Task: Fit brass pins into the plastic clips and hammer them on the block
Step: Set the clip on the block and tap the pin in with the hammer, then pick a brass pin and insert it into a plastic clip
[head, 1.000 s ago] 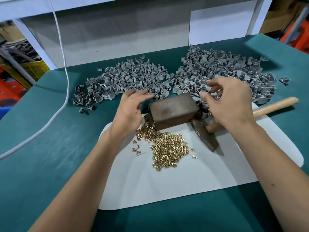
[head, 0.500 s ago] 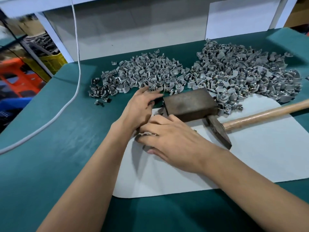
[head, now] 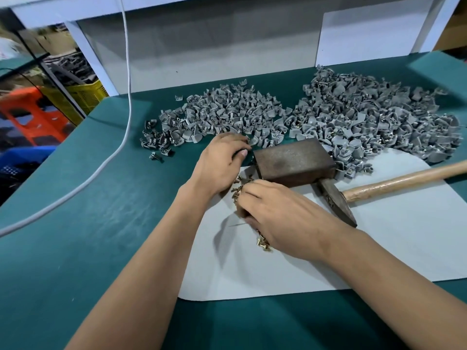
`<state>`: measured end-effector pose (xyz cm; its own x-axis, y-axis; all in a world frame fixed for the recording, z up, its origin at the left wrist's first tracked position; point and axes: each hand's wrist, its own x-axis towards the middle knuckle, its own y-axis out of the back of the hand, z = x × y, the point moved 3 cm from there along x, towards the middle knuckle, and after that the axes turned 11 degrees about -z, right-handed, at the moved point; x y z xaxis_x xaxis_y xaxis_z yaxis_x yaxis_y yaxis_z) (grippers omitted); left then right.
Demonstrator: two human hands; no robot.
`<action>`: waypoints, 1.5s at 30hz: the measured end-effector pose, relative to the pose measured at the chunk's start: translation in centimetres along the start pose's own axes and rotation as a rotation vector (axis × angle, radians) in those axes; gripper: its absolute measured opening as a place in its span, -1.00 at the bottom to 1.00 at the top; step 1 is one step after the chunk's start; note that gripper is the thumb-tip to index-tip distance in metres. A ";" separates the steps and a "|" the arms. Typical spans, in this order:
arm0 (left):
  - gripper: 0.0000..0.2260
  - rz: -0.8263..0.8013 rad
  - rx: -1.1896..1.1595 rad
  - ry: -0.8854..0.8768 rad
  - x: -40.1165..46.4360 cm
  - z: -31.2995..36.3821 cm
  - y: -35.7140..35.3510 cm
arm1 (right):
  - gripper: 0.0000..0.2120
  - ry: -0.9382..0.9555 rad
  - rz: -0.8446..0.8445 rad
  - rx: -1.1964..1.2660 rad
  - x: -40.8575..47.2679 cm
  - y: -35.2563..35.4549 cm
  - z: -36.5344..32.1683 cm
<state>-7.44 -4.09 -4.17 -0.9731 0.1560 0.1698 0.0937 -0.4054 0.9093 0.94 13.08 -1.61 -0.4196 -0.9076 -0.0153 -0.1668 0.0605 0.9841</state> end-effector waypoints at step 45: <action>-0.70 0.235 -0.480 -0.303 -1.4 7.4 0.8 | -0.81 -0.401 0.809 0.681 -3.1 3.0 6.9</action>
<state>-4.50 2.01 -0.87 -0.8281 0.2342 0.5094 0.1244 -0.8091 0.5743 -4.41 18.94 0.15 -0.8606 -0.3074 0.4062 -0.1162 0.8949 0.4310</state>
